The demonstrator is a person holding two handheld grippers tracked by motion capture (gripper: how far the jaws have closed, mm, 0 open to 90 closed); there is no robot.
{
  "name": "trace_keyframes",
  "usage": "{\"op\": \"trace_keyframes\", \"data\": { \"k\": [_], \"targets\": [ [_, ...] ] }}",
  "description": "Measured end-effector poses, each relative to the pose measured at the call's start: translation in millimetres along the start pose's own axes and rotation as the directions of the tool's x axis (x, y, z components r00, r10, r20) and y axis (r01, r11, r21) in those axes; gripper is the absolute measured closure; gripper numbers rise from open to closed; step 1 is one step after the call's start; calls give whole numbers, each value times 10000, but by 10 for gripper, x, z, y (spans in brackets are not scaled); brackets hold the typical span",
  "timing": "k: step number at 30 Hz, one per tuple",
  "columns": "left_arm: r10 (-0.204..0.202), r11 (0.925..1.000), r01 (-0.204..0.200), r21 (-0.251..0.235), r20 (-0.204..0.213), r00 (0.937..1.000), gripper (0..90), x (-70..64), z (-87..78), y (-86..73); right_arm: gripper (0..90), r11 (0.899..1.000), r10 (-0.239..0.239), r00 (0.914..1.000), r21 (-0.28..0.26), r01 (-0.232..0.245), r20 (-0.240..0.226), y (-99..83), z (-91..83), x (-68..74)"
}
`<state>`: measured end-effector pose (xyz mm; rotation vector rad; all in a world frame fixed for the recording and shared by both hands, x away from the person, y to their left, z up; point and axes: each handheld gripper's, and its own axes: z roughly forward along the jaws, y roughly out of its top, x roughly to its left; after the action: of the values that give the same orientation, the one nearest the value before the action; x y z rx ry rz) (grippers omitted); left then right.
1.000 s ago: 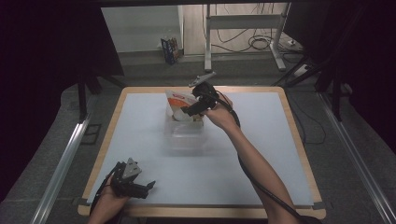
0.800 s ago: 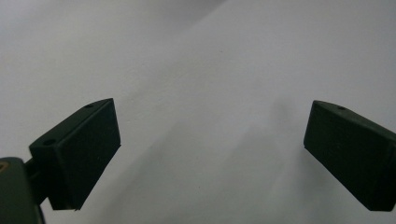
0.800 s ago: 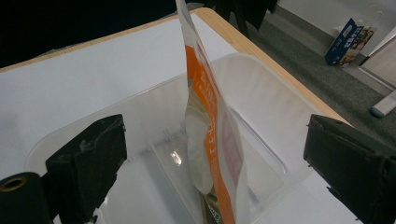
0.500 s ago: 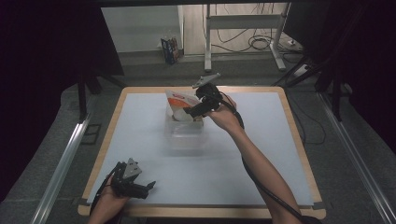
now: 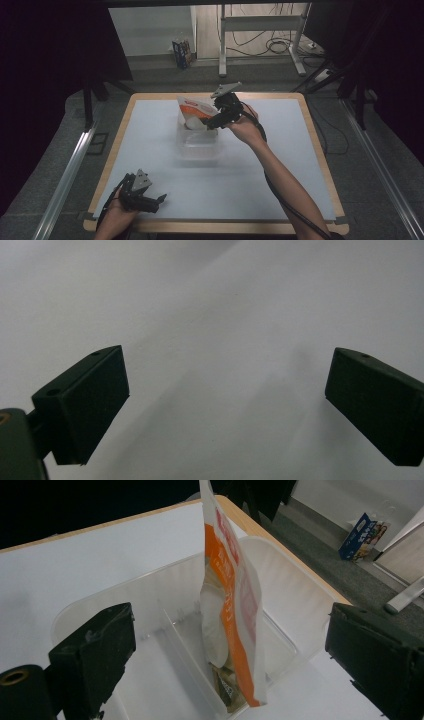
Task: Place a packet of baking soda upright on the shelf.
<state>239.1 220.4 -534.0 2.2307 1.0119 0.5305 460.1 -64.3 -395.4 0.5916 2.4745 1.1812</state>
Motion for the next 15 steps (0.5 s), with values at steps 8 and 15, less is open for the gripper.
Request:
{"op": "trace_keyframes", "data": {
  "k": [8,15],
  "targets": [
    [24,10000,-24,9,10,10000,39,-2,2,1,53,10000,1,10000,99,-1,4,-72,-40,15],
    [24,10000,-24,19,15,10000,39,0,2,1,52,9998,78,10000,163,-78,10,-136,-77,7]
  ]
}}
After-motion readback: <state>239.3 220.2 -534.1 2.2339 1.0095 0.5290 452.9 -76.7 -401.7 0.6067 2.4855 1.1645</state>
